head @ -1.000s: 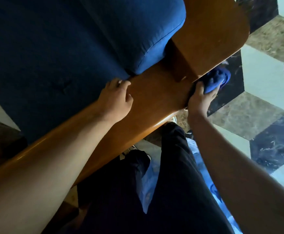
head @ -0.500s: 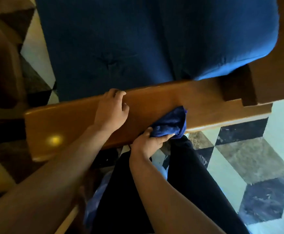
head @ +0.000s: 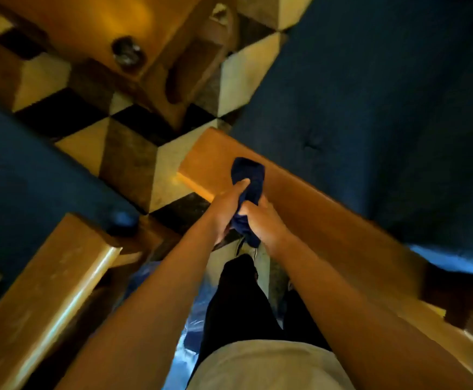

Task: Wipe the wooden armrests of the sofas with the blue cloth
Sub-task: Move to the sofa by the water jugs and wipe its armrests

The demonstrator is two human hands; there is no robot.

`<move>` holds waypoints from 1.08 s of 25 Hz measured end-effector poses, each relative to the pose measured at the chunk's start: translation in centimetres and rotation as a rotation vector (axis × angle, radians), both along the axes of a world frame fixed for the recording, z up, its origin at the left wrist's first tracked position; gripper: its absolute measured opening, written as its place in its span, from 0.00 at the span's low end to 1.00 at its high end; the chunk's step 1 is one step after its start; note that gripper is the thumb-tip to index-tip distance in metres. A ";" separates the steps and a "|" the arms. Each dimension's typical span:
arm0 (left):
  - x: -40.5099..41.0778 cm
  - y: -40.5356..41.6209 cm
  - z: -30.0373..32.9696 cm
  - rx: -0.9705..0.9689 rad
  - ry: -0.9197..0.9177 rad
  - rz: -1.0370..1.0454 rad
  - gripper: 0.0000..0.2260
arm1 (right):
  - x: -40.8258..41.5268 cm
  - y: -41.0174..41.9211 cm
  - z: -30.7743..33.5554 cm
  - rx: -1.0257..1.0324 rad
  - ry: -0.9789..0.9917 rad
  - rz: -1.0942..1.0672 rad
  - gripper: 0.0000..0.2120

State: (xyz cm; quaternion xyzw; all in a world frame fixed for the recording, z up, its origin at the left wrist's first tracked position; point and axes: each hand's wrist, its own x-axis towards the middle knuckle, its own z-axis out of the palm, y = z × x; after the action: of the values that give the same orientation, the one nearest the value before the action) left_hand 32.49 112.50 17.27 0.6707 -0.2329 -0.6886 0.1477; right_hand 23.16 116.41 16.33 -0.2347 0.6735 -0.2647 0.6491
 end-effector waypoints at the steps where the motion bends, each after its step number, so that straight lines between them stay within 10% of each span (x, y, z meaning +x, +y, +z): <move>1: -0.1 0.6 0.9 -0.027 0.072 0.052 0.20 | -0.5 0.0 0.6 -0.058 0.063 0.127 0.19; 12: 7.8 7.4 6.7 -0.227 0.009 0.788 0.03 | 3.9 -1.7 5.2 -0.280 0.106 0.581 0.34; 17: 16.9 7.2 6.9 -0.178 0.273 0.868 0.18 | 11.3 -7.2 6.1 -0.507 -0.078 1.155 0.45; 27: 30.1 8.8 3.6 -0.228 -0.129 0.822 0.25 | 30.6 -12.5 5.8 -0.610 0.070 1.759 0.17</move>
State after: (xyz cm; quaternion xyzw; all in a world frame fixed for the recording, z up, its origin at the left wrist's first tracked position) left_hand 62.58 121.34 20.91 0.7286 -0.0295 -0.4990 0.4682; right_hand 53.80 103.90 22.09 -0.8287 0.1740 0.1640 0.5060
